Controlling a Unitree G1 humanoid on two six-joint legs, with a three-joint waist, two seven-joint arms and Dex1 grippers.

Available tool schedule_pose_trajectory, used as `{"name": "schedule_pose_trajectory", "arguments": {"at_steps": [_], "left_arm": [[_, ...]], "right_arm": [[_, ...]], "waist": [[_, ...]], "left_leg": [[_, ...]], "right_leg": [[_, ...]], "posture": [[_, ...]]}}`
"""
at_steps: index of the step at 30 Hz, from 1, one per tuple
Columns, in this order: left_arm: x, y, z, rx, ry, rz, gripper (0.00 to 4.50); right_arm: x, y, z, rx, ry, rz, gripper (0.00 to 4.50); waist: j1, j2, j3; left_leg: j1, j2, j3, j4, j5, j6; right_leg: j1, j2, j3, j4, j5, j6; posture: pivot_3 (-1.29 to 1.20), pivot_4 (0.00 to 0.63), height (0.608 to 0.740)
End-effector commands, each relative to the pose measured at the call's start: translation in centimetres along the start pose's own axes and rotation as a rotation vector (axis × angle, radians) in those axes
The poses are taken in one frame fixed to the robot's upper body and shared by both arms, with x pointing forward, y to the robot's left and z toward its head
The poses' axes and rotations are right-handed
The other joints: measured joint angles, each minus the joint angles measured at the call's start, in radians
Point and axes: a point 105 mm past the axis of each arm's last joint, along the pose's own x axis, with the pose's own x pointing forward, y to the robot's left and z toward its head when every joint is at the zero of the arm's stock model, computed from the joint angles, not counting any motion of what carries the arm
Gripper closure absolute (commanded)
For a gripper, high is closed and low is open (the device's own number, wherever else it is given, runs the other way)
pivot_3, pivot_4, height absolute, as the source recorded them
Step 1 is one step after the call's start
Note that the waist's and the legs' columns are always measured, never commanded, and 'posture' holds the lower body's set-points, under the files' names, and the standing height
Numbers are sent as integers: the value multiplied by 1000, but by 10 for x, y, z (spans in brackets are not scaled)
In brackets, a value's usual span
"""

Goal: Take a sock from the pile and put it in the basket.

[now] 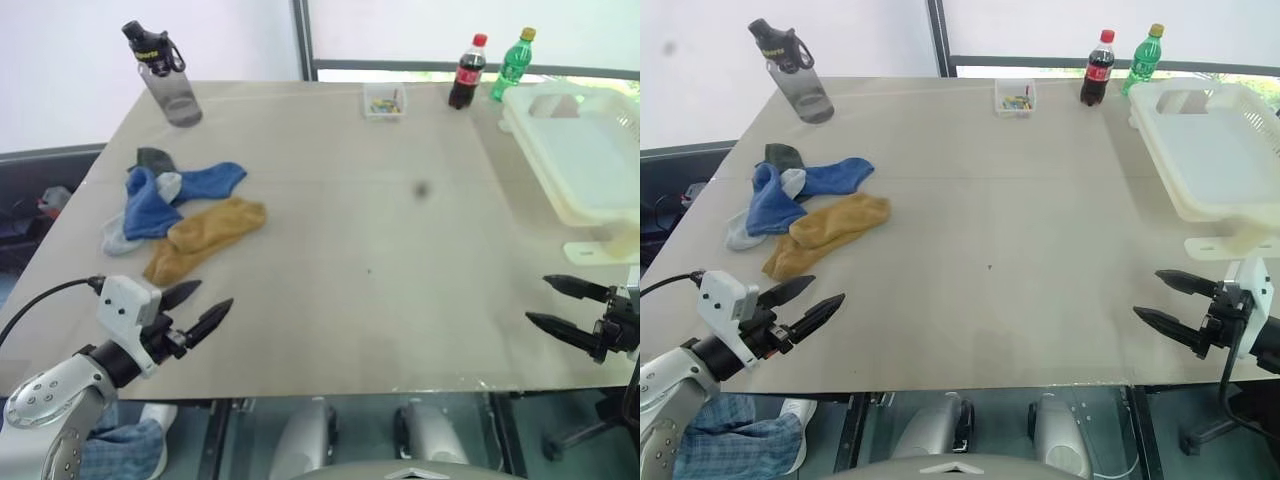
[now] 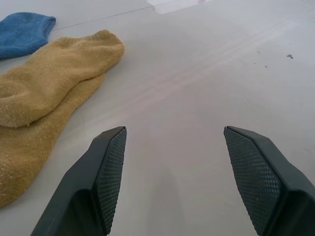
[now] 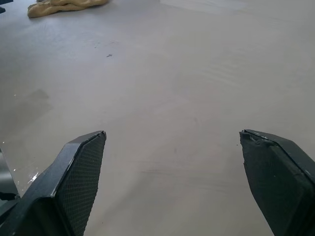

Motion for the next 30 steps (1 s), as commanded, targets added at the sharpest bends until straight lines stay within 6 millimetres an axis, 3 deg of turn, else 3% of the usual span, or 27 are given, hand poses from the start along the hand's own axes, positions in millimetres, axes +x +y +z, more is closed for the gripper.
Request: {"name": "schedule_pose_trajectory", "arguments": {"at_steps": [1,30], "left_arm": [[-6,-3,7,28,-13,-32,1131],[5,-3,5,38,-29,-28,1131]], "right_arm": [[-2,0,11,-36,-36,13,0],[13,11,22,-53,-84,63,0]], "waist": [[0,0,0],[7,0,0]], "left_leg": [[0,0,0,0,0,0],[0,0,0,0,0,0]], "right_leg": [[0,0,0,0,0,0],[0,-1,0,0,0,0]], "posture": [[0,150,740],[0,150,740]]}}
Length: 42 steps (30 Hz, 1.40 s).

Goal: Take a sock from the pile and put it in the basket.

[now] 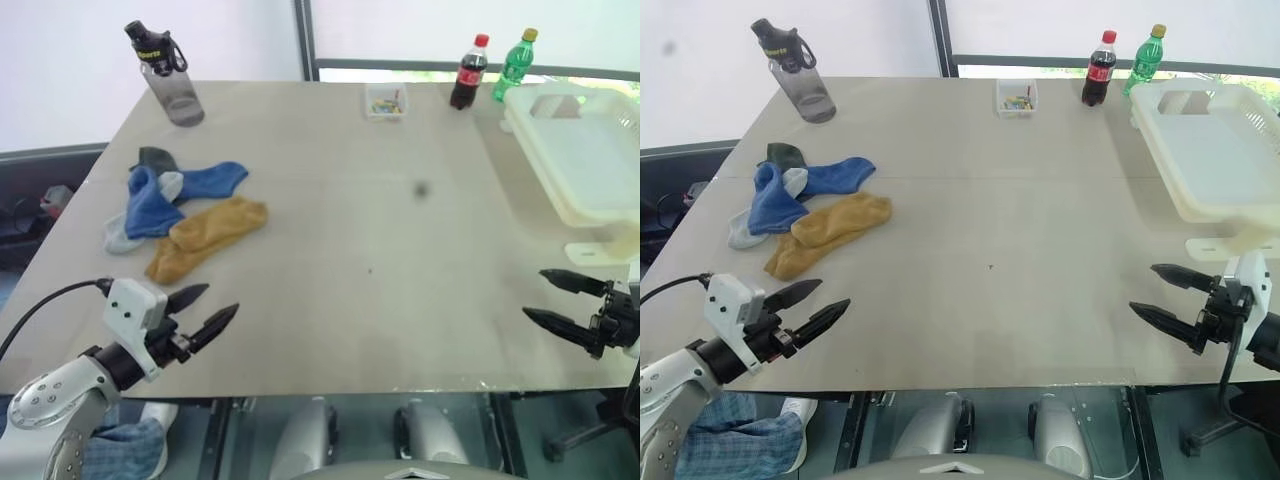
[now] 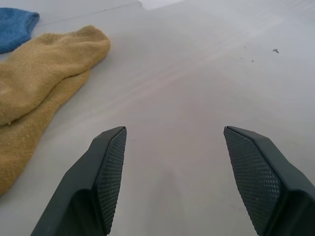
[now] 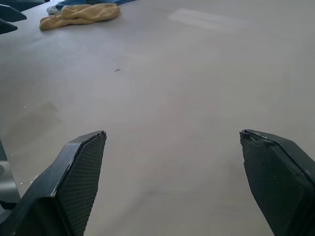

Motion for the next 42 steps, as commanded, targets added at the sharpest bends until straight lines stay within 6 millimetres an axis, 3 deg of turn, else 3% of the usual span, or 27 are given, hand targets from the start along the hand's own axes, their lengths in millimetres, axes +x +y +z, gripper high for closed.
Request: {"name": "schedule_pose_trajectory", "arguments": {"at_steps": [1,11,16,24,31,35,39,42], "left_arm": [[6,5,7,35,-31,32,1131],[58,20,19,80,-78,210,1131],[111,25,26,65,-150,343,1131],[160,22,25,79,-158,357,1131],[168,34,39,99,-204,389,1131],[173,42,34,79,-174,423,1131],[172,53,27,-50,-167,482,1131],[172,52,19,-31,-126,480,1131]], "right_arm": [[9,8,11,-37,-38,42,0],[40,30,33,-78,-123,122,0],[48,37,47,-96,-173,149,0],[50,37,47,-107,-168,143,0],[48,36,46,-114,-166,121,0],[49,36,44,-110,-168,113,0],[48,34,42,-105,-170,94,0],[47,34,39,-104,-164,87,0]], "waist": [[1,0,0],[12,0,0],[17,-1,0],[13,-3,0],[13,-3,0],[14,-3,0],[13,-3,0],[13,-3,0]], "left_leg": [[0,0,0,0,0,0],[0,-1,0,0,0,0],[-1,-3,-2,1,0,0],[-5,-4,-4,2,0,0],[-5,-4,-4,3,0,0],[-6,-4,-5,4,0,0],[-6,-4,-5,5,0,0],[-6,-4,-5,5,0,0]], "right_leg": [[0,0,0,0,0,0],[0,2,-1,1,0,1],[0,3,-2,1,1,1],[-2,3,-7,1,1,2],[-2,3,-8,1,1,2],[-2,3,-8,1,1,2],[-1,3,-8,1,1,2],[-2,3,-8,2,1,2]], "posture": [[0,150,740],[0,150,740],[0,150,740],[0,150,740],[0,150,740],[0,150,740],[0,150,740],[0,150,740]]}}
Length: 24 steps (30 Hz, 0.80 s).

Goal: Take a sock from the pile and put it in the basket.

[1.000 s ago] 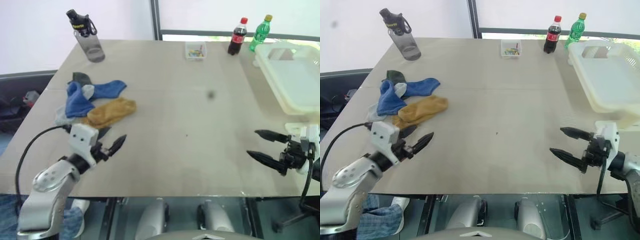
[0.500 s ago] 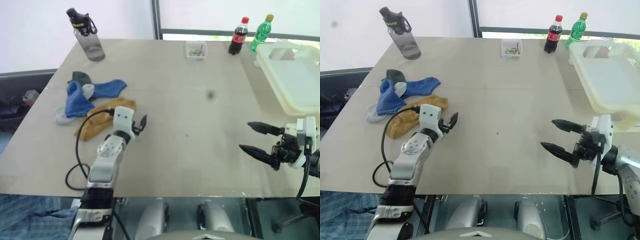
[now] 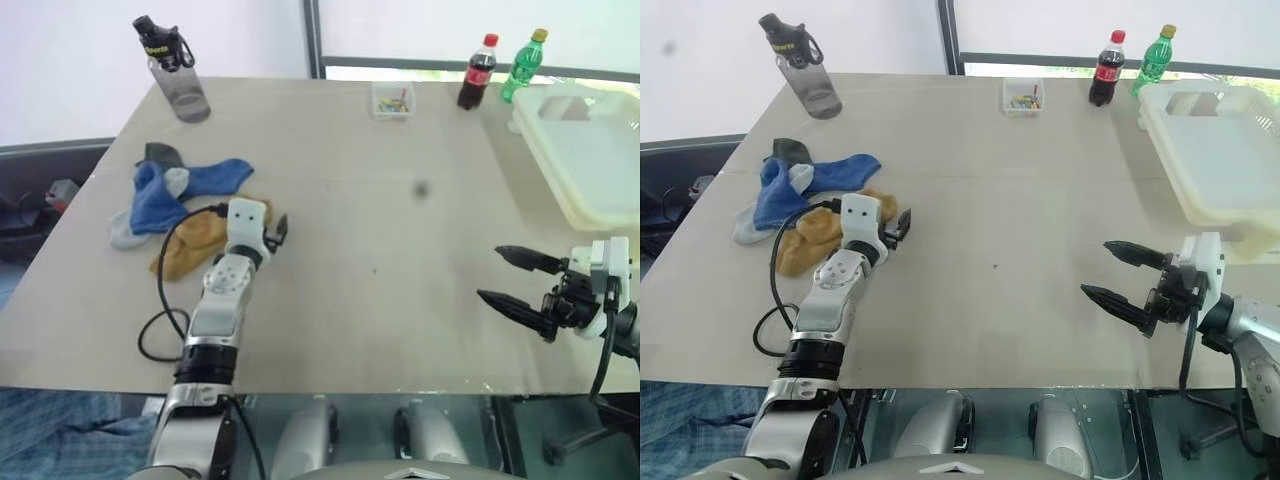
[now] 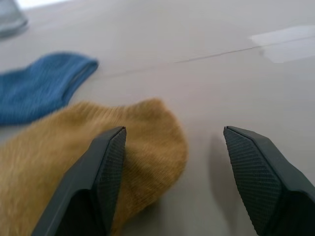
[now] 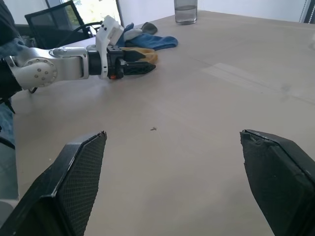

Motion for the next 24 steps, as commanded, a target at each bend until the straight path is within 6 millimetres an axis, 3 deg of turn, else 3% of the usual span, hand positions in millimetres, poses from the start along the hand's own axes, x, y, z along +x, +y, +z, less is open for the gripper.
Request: {"name": "schedule_pose_trajectory", "arguments": {"at_steps": [1,4,7,9,12,18,24], "left_arm": [[0,5,0,25,10,16,1131],[0,4,-4,38,25,18,1131],[1,3,-4,40,28,18,2383],[2,2,-4,36,28,15,3631],[3,-1,-4,52,27,3,4465],[2,-21,5,30,11,-48,4465],[-4,-62,13,8,7,-170,4465]], "right_arm": [[-1,2,5,-34,-17,-4,0],[-2,2,4,-32,-18,-7,0],[-2,1,3,-32,-18,-15,0],[-3,0,3,-29,-24,-25,0],[-3,-2,2,-28,-30,-32,0],[-4,-3,2,-32,-32,-38,0],[-5,-3,1,-37,-32,-44,0]], "waist": [[0,0,0],[0,0,0],[0,0,0],[0,0,0],[0,0,0],[2,1,0],[4,1,0]], "left_leg": [[0,0,0,0,0,0],[0,0,0,0,0,0],[1,0,0,0,0,0],[1,0,0,1,0,0],[1,0,0,1,0,0],[0,0,0,1,0,0],[-2,-1,-2,4,0,0]], "right_leg": [[0,0,0,0,0,0],[0,0,0,0,0,0],[0,0,0,1,0,0],[0,0,0,1,0,0],[0,0,0,1,0,0],[1,0,0,1,0,0],[1,0,-1,1,0,0]], "posture": [[0,150,740],[0,150,740],[0,150,740],[0,150,740],[0,150,740],[0,150,740],[0,150,740]]}}
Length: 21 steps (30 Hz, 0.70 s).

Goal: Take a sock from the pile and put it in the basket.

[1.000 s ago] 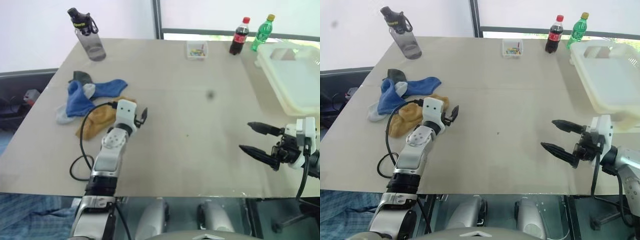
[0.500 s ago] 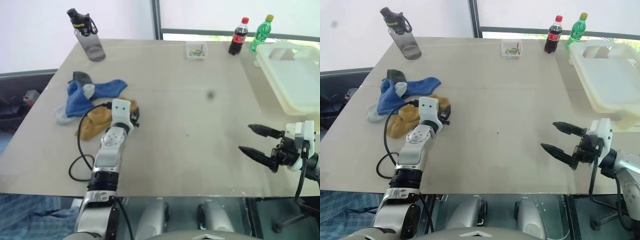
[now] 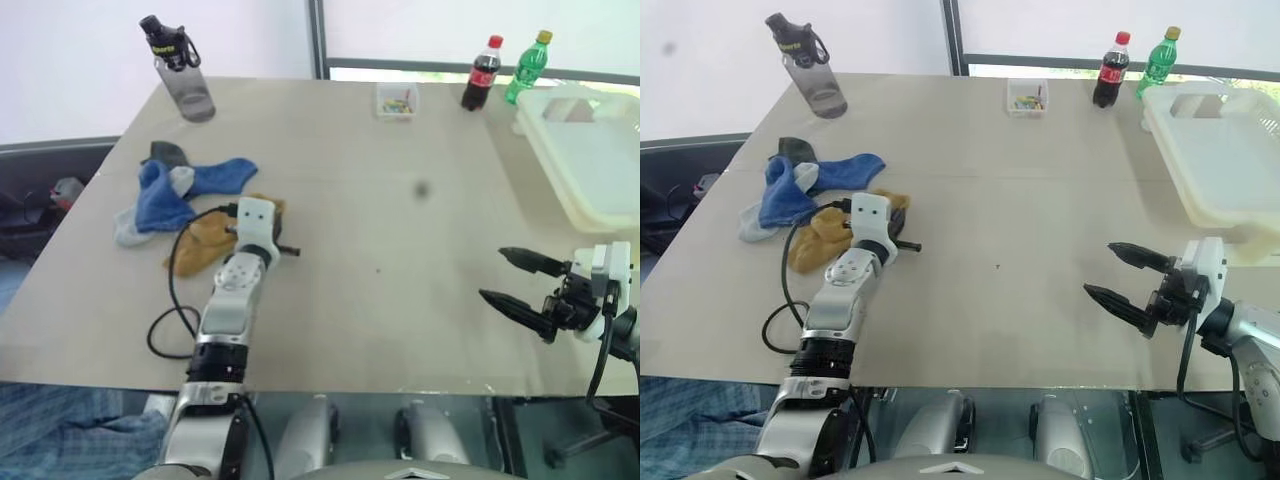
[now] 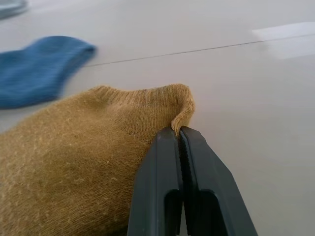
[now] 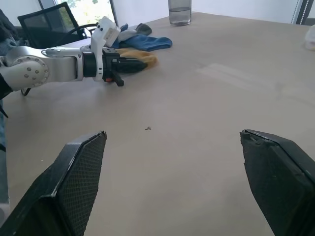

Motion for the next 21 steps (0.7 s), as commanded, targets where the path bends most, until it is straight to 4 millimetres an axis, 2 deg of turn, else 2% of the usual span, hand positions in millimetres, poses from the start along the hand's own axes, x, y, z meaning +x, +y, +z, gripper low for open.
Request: {"name": "schedule_pose_trajectory", "arguments": {"at_steps": [1,5,7,11,13,21], "left_arm": [[-3,-25,12,-7,-22,-82,4465],[-6,-46,21,-5,-34,-154,4465],[-7,-49,25,5,-50,-163,4465],[-2,-28,19,82,-34,-89,4465],[0,-20,28,53,-62,-75,4465],[-3,-31,56,59,-133,-155,4465]], "right_arm": [[-2,0,6,-34,-19,-10,0],[-3,0,6,-39,-18,-19,0],[-3,-1,6,-43,-18,-26,0],[-4,-1,6,-43,-20,-32,0],[-4,-1,4,-42,-18,-38,0],[-5,-2,4,-46,-16,-48,0]], "waist": [[-1,0,0],[-4,0,0],[-5,0,0],[-5,0,0],[-4,0,0],[-3,0,0]], "left_leg": [[0,0,0,0,0,0],[0,0,0,0,0,0],[0,0,0,0,0,0],[0,0,0,0,0,0],[0,1,0,0,0,0],[-1,0,0,2,0,0]], "right_leg": [[0,0,0,0,0,0],[0,0,0,0,0,0],[0,1,0,0,0,0],[0,1,0,0,0,0],[0,1,0,0,0,0],[0,0,0,0,0,0]], "posture": [[0,150,740],[0,150,740],[0,150,740],[0,150,740],[0,150,740],[0,150,740]]}}
